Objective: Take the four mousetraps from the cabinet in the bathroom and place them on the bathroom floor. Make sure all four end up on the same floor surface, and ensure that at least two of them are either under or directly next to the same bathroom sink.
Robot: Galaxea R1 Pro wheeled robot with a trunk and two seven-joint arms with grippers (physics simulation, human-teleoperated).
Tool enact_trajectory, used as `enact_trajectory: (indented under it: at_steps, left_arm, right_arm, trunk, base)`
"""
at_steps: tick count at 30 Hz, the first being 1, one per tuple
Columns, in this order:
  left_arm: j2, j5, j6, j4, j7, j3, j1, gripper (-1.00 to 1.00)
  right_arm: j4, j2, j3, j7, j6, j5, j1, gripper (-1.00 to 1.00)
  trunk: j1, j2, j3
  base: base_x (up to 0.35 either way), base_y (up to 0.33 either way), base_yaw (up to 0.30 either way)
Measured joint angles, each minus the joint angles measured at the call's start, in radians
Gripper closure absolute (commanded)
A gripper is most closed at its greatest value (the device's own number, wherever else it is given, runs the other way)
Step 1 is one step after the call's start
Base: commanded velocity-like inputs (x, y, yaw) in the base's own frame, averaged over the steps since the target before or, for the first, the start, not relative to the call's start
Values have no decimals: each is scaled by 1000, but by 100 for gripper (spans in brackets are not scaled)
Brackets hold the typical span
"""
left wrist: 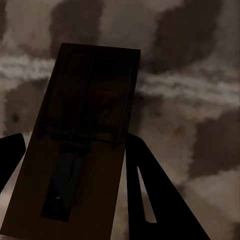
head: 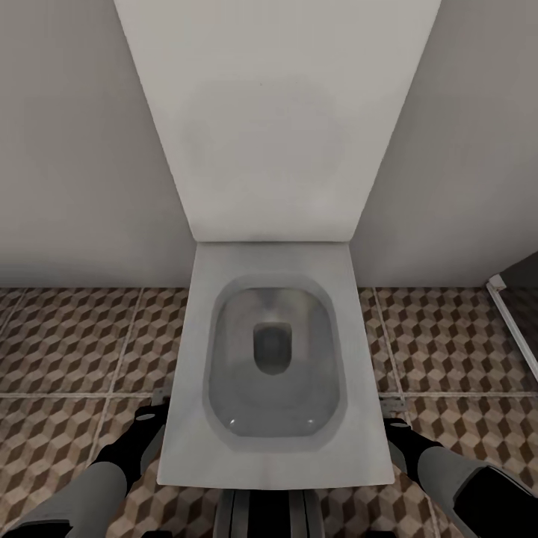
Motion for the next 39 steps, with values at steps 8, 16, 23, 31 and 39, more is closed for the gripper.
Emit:
enact_trajectory:
  at_steps: [8,16,23,31,39]
  left_arm:
    - [0,0,0,0,0,0,0,100]
    - [0,0,0,0,0,0,0,100]
    - [0,0,0,0,0,0,0,100]
    - [0,0,0,0,0,0,0,100]
    - [0,0,0,0,0,0,0,100]
  right_arm:
    - [0,-1,2,2,0,1,0,100]
    - [0,-2,3,3,0,0,0,100]
    - [0,-2,4,2,0,0,0,100]
    - [0,-3,3,3,1,1,0,100]
    - [0,-2,0,2,1,1,0,100]
  trunk:
    - [0,0,0]
    - [0,0,0]
    - [0,0,0]
    - [0,0,0]
    - [0,0,0]
  base:
    - [0,0,0]
    - [0,0,0]
    - [0,0,0]
    - [0,0,0]
    - [0,0,0]
